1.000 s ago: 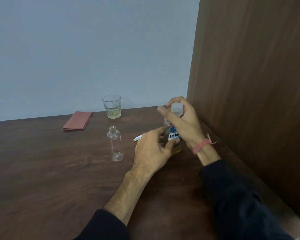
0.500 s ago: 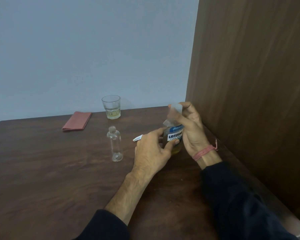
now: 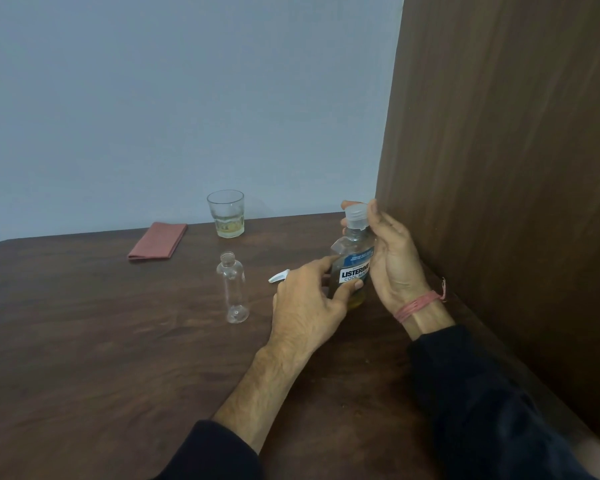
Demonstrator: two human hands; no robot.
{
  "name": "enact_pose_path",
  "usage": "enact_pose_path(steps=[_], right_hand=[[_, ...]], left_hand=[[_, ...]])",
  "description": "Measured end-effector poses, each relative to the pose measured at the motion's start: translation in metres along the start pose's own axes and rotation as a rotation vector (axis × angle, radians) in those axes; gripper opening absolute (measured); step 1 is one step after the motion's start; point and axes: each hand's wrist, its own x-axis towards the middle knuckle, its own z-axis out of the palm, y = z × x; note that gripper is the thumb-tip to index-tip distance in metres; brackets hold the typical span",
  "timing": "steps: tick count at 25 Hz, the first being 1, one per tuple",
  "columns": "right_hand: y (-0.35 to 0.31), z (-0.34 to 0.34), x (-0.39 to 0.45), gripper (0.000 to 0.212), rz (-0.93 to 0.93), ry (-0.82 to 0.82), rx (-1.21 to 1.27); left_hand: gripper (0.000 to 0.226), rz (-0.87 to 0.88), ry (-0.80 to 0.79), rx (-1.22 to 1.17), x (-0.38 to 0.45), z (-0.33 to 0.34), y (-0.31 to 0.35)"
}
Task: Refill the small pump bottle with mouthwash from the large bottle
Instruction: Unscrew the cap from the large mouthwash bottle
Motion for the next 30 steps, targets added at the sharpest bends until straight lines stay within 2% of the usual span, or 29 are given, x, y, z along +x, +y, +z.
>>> enact_pose_path(steps=[5,8,12,14,17,18,22,24,30], right_hand=[[-0.011,0.001,0.002,0.035,-0.073,0.002,0.062],[-0.02,-0.007,0.006,0.044,-0.101,-0.007,0.204],[-0.015,-0.022,0.012,0.036,-0.058,0.029,0.278],[-0.008,-0.026,0.013,0.033,-0.013,0.108,0.145],[0.002,-0.031,0.014,0.034,0.039,0.193,-0.471],[0.004,-0.033,0.013,0.032,0.052,0.169,-0.633],[0.007,-0.036,0.01,0.038,0.148,0.053,-1.011],[0.007,-0.038,0.01,0.043,0.184,0.044,-1.112],[0.009,-0.044,0.013,0.046,0.238,0.031,-1.193]], left_hand=[[0.053,0.0,0.002,0.007,-0.001,0.002,0.0],[0.055,-0.015,0.01,-0.006,-0.001,0.001,0.001],[0.056,-0.029,0.126,-0.007,-0.002,-0.003,-0.001],[0.057,-0.075,0.145,-0.012,0.0,-0.009,-0.005],[0.05,-0.106,0.116,-0.07,0.003,-0.014,-0.011],[0.051,-0.097,0.115,-0.071,0.003,-0.014,-0.012],[0.059,-0.066,0.135,-0.033,0.002,-0.014,-0.013],[0.06,-0.068,0.143,-0.009,0.004,-0.014,-0.015],[0.062,-0.063,0.16,-0.005,0.005,-0.012,-0.019]])
